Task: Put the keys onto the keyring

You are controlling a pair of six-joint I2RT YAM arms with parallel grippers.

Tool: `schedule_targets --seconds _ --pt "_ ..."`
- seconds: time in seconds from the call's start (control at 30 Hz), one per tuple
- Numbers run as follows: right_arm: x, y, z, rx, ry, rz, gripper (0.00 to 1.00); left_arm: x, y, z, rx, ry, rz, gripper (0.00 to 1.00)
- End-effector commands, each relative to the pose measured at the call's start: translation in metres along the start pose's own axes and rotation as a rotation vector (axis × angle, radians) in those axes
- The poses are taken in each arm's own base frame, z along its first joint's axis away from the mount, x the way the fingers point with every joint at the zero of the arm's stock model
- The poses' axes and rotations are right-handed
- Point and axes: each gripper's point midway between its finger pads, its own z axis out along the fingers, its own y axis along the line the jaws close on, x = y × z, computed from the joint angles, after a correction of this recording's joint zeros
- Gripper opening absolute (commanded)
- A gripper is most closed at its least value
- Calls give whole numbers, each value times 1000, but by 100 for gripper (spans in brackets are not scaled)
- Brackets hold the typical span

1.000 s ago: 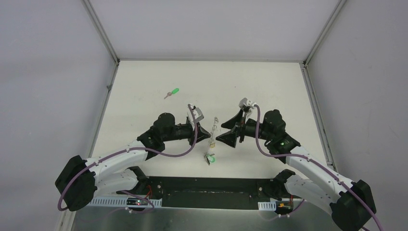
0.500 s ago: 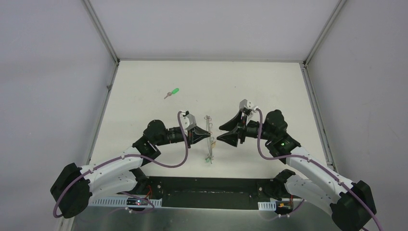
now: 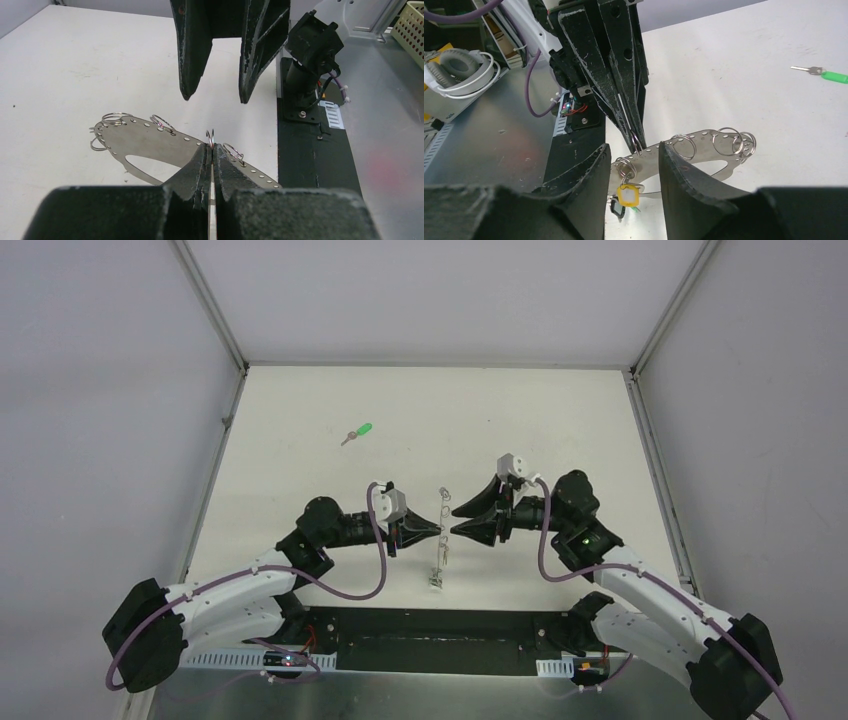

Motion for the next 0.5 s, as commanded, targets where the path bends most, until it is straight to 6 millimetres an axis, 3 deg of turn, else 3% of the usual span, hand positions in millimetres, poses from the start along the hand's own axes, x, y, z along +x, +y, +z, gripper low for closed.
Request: schedule_targets --seconds 0.0,0.47 --pt "-8 12 9 -88 -25 -72 42 -29 -9 3 38 -102 65 0" --pt "15 6 20 -102 27 -39 29 -37 -13 8 67 -99 65 0"
